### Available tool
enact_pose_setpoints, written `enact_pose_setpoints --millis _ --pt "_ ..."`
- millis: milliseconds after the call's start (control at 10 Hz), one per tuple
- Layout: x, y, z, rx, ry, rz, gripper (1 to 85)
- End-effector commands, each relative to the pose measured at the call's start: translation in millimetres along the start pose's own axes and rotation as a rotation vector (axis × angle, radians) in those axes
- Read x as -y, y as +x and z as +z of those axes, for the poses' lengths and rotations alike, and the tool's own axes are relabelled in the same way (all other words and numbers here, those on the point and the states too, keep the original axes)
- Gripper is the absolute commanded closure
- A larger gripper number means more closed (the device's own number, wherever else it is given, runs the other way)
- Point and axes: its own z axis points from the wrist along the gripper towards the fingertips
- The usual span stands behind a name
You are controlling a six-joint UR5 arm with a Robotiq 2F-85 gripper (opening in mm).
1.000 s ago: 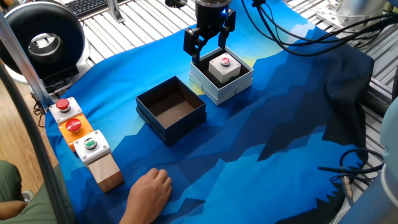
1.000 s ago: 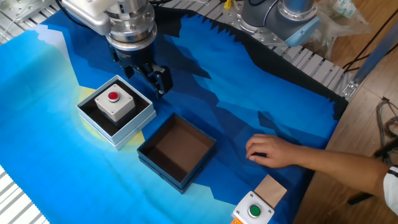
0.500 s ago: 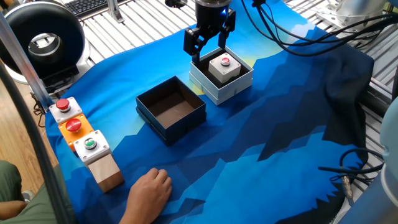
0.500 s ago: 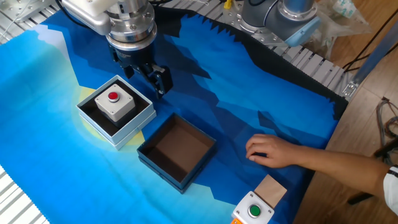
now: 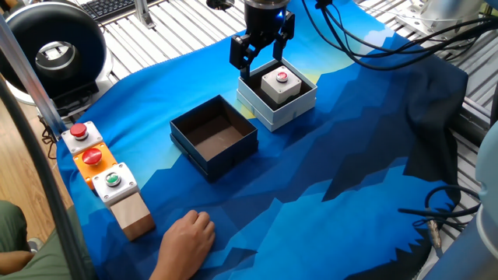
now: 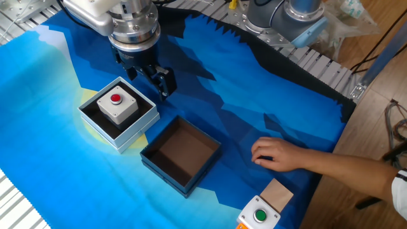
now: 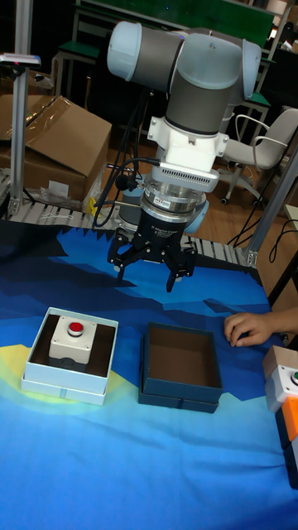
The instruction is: Move an object from one box to another
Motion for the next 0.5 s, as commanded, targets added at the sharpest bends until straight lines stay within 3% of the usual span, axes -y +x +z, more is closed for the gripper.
enact_pose_setpoints --millis 0,400 --pt "-3.3 -19.3 -0.6 0.075 0.001 -0.085 84.7" --pt "-4.1 -18.7 -0.9 0.074 0.008 -0.076 84.7"
